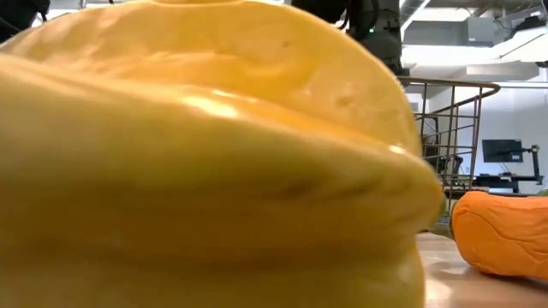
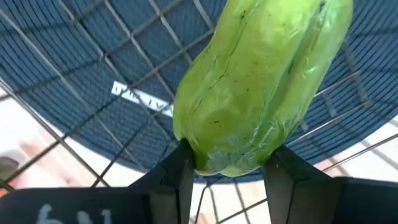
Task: Build produce basket
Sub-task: Put the green chayote into the gold wire basket, then put the bottom green cucumber into the gold wire basket
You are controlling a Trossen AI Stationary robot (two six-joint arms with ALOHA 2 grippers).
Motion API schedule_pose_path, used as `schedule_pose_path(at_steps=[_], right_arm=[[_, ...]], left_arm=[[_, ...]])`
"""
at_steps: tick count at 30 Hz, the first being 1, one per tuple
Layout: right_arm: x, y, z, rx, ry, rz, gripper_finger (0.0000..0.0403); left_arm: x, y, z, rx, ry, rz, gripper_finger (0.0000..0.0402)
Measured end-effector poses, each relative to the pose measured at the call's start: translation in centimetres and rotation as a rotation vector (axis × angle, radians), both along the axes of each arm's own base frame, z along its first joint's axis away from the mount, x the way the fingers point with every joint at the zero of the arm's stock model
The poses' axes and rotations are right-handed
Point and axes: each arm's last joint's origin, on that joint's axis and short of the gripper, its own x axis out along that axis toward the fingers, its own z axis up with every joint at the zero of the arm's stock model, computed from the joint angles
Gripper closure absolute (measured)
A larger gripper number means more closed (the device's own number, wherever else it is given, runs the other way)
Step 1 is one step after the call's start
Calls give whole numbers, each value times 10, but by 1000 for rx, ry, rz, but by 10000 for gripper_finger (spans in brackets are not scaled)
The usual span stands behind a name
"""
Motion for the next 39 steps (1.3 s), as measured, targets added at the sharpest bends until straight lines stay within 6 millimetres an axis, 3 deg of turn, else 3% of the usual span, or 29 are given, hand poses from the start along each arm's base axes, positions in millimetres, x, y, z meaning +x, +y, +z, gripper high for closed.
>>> schedule_pose_path(at_steps=[5,12,19,26,32,36,39], right_arm=[[0,1,-1,28,7,9,259],[1,-4,-1,27,6,-10,173],[3,-8,5,77,15,-35,169],[10,-9,56,-7,-34,-2,182],[-5,-9,105,-132,6,-106,187],[-31,0,140,-114,-109,-244,187],[-55,8,152,-132,-167,-321,187]], left_arm=[[0,0,0,0,-1,-2,402],[0,0,0,-2,-1,-7,401],[0,0,0,-2,-1,-7,401],[0,0,0,-2,-1,-7,401],[0,0,0,-4,-1,-15,401],[0,-1,0,-5,-2,-25,401],[1,-1,1,1,-5,-35,401]])
